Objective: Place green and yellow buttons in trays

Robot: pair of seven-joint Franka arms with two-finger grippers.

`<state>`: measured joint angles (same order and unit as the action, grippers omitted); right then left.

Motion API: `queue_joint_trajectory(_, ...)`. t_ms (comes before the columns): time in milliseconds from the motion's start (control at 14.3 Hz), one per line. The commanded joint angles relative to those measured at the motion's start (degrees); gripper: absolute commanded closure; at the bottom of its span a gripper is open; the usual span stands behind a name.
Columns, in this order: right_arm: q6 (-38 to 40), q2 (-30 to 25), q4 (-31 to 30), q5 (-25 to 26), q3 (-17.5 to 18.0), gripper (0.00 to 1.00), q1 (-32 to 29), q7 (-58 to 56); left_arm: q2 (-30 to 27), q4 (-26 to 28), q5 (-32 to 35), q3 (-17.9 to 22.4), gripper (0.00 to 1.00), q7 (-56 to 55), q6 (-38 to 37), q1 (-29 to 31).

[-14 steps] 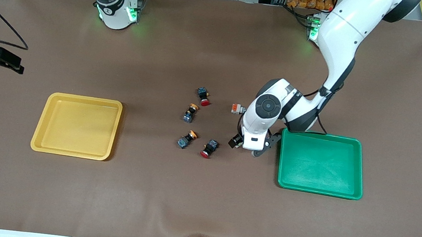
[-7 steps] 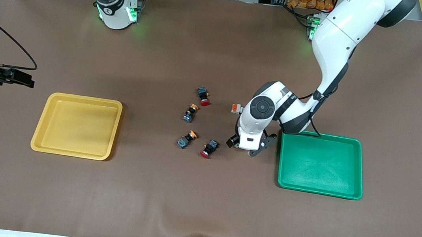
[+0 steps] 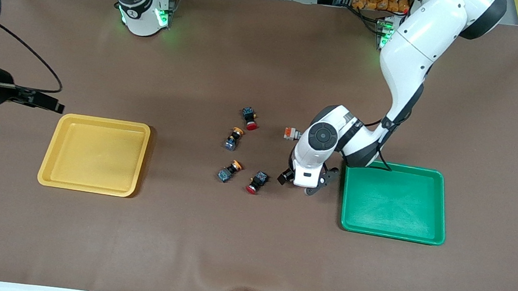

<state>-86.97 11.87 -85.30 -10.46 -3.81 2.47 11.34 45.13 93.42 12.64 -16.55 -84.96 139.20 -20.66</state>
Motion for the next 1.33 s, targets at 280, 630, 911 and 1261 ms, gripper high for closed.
queue_joint_trajectory(280, -4.4, 2.7, -0.4, -1.9, -0.1, 0.00, 9.3, 23.8, 0.8, -1.2, 1.7, 0.8, 1.00, -1.4, 1.9, 0.1)
queue_joint_trajectory(630, -9.5, 6.4, -0.4, -1.3, -0.1, 0.00, 16.1, 33.1, -4.2, -0.4, 2.0, 1.3, 1.00, -0.7, -1.5, 4.2)
queue_joint_trajectory(911, -16.1, 11.5, -0.5, -1.1, -0.1, 0.00, 20.7, 36.0, -10.4, -0.2, 2.0, 1.3, 1.00, 6.3, -9.1, 10.9)
queue_joint_trajectory(1261, -24.5, 15.8, -4.8, -1.1, -0.1, 0.00, 27.3, 36.1, -13.4, 1.9, 1.9, 1.1, 1.00, 17.6, -14.6, 20.4)
